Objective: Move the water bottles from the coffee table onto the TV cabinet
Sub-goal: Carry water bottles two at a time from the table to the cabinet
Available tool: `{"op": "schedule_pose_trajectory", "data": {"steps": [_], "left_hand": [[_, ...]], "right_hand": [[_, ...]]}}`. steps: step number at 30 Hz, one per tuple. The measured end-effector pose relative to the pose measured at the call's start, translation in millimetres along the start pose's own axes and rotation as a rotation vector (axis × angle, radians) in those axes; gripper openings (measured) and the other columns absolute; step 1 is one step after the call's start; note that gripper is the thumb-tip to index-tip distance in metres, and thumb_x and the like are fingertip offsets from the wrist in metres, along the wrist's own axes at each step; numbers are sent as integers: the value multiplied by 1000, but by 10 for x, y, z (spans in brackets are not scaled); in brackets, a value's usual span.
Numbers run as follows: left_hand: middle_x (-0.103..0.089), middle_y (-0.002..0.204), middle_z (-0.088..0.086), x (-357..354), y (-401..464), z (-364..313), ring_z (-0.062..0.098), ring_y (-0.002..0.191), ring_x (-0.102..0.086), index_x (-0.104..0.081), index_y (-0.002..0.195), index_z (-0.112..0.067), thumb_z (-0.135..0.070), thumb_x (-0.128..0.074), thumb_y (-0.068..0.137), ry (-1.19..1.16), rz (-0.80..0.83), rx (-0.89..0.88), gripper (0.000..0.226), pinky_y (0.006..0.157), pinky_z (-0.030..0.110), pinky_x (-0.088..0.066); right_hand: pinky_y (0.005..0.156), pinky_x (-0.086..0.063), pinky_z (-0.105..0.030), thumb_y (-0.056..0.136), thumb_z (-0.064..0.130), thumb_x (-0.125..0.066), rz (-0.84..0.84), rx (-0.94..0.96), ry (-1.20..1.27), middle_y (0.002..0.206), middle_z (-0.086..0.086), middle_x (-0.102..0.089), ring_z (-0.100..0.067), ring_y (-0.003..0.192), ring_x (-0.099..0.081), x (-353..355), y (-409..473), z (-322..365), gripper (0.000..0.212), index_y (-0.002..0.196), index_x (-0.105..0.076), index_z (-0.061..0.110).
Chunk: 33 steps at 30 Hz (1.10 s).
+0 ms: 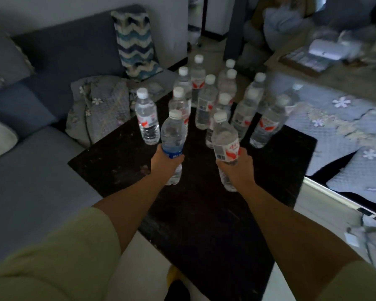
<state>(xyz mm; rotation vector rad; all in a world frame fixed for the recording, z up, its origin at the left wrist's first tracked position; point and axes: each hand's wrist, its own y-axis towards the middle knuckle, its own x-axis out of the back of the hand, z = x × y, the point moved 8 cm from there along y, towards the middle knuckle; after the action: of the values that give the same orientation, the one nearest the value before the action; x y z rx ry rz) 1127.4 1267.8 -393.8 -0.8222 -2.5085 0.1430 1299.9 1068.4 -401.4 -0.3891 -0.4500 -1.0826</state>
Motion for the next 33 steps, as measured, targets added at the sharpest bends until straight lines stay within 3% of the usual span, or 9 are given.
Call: {"op": "schedule_pose_trajectory", "data": {"steps": [8, 17, 20, 24, 29, 33], "left_hand": [[-59, 122, 12, -873, -968, -457, 30, 113, -57, -45, 129, -8, -18, -76, 80, 83, 174, -114, 59, 92, 36, -45], [-58, 122, 11, -1978, -1997, -914, 28, 113, -57, -45, 129, -8, -16, -76, 79, 71, 390, -221, 60, 90, 31, -42], [-58, 123, 12, -2352, -2306, -1024, 28, 112, -57, -46, 130, -6, -15, -76, 79, 103, 467, -272, 60, 87, 27, -40], [-61, 113, 9, -2845, -2665, -1137, 20, 97, -57, -50, 125, -9, -15, -76, 77, 136, 598, -318, 55, 80, 25, -39], [-67, 103, 7, -3435, -3154, -1256, 28, 97, -64, -57, 110, -16, -25, -78, 66, 212, 783, -408, 50, 85, 35, -50], [-67, 100, 3, -3716, -3668, -1372, 23, 93, -63, -59, 111, -16, -25, -76, 71, 285, 941, -556, 45, 78, 27, -44]], "right_hand": [[95, -49, -47, 70, 37, -81, -160, -52, -95, 119, -14, -52, -31, 110, -56, 1316, -757, -609, 69, 127, -47, 18], [92, -51, -45, 62, 47, -82, -353, -148, -134, 112, -11, -59, -30, 105, -59, 2605, -1651, -1242, 75, 123, -47, 19], [95, -45, -39, 70, 38, -82, -403, -235, -158, 119, -14, -53, -30, 113, -52, 2930, -1986, -1442, 77, 132, -43, 16], [99, -43, -40, 72, 38, -81, -514, -333, -125, 127, -13, -50, -30, 119, -50, 3354, -2414, -1677, 80, 137, -39, 17], [102, -42, -42, 73, 34, -81, -729, -517, -65, 128, -13, -46, -32, 120, -48, 3797, -3156, -1954, 81, 140, -37, 18], [101, -40, -43, 75, 34, -79, -880, -636, -35, 130, -14, -43, -32, 121, -45, 3946, -3802, -2058, 80, 140, -37, 19]]}}
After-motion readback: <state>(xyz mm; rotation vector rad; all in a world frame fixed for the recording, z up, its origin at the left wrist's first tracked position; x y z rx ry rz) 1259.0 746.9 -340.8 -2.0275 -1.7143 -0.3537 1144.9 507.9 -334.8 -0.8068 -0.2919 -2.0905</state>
